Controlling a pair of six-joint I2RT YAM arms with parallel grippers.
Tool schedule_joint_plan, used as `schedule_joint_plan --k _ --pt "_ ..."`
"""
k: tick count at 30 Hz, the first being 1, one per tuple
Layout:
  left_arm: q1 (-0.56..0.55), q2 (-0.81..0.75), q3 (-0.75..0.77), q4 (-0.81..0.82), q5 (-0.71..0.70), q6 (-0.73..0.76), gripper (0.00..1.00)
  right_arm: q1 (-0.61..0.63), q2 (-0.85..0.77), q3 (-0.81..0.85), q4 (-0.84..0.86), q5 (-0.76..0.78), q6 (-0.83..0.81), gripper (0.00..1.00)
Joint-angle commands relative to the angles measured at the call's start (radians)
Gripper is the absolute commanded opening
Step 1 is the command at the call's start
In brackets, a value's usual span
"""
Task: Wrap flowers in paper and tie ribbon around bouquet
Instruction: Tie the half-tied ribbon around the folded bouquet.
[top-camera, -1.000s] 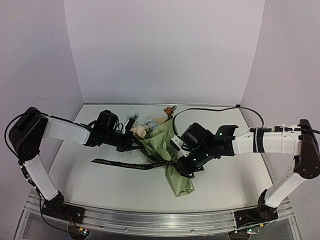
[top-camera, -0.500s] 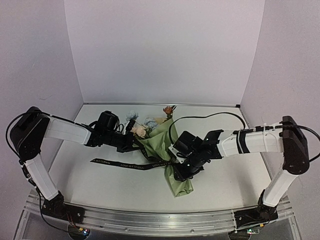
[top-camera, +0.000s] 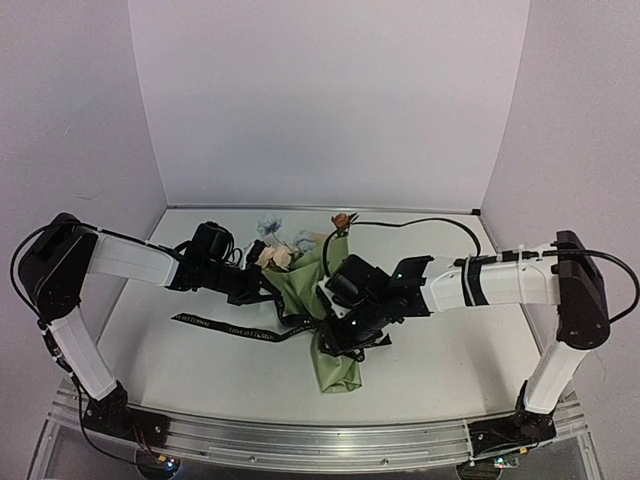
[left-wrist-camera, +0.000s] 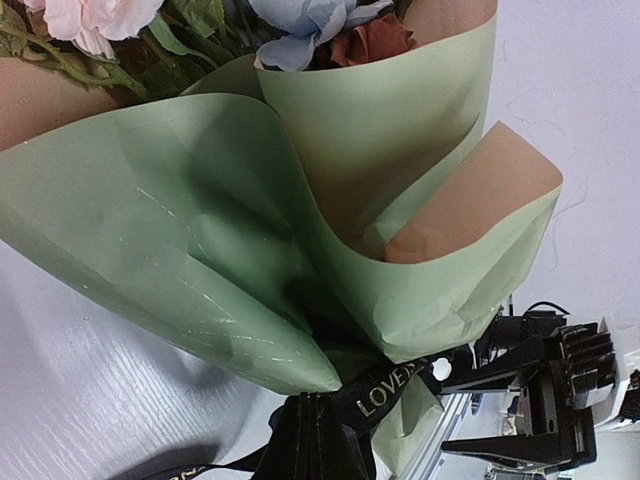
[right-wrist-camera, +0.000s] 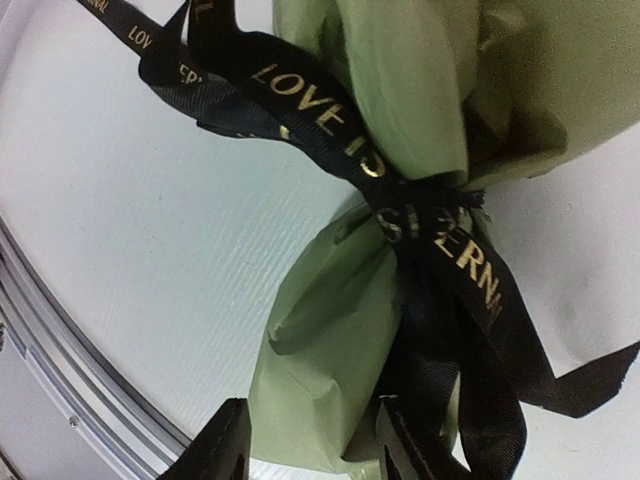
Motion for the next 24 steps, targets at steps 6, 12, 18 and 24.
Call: schedule_joint_plan --k 6,12,18,24 --pt "0.0 -0.063 -0.011 0.02 0.025 0.011 0.0 -0.002 -0.194 -0.112 -0.171 0.246 0.215 0.52" --pt "0.001 -0.065 -0.022 0.031 0.034 0.006 0.0 0.006 -0.202 -0.162 -0.108 0.315 0.359 0.59" --pt "-0.001 -0.076 -0.031 0.033 0.036 0.005 0.0 0.007 -0.133 -0.138 -0.054 0.302 0.389 0.61" --pt "0.0 -0.075 -0.029 0.028 0.036 0.009 0.0 0.019 -0.101 -0.156 -0.015 0.263 0.425 0.55"
